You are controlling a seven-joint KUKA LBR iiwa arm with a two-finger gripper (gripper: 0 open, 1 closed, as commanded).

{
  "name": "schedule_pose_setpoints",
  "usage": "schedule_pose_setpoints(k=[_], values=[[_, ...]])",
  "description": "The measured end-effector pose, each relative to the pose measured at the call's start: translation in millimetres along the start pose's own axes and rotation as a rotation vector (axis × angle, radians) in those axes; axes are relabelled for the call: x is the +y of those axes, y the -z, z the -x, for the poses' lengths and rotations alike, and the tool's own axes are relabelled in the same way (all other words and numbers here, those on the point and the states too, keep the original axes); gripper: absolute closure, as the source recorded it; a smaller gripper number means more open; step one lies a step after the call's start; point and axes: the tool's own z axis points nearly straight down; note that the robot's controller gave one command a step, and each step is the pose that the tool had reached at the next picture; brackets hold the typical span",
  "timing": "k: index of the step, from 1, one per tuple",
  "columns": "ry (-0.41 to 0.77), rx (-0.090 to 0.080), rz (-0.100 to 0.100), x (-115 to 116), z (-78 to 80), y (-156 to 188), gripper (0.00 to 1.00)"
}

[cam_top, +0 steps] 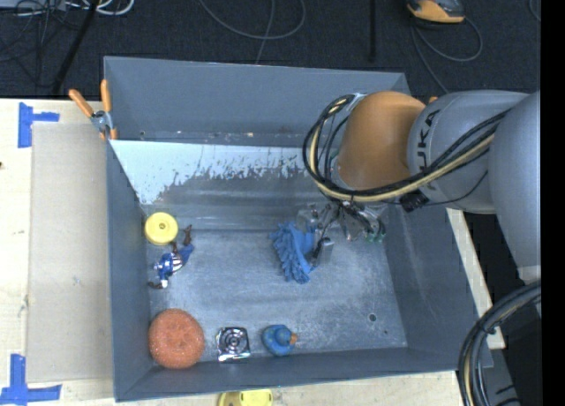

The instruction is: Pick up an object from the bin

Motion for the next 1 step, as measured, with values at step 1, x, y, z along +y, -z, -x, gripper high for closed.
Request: schedule_pose_setpoints(k=[1], values=[[0.001,0.0,0.0,0.1,0.0,0.0,1.0]])
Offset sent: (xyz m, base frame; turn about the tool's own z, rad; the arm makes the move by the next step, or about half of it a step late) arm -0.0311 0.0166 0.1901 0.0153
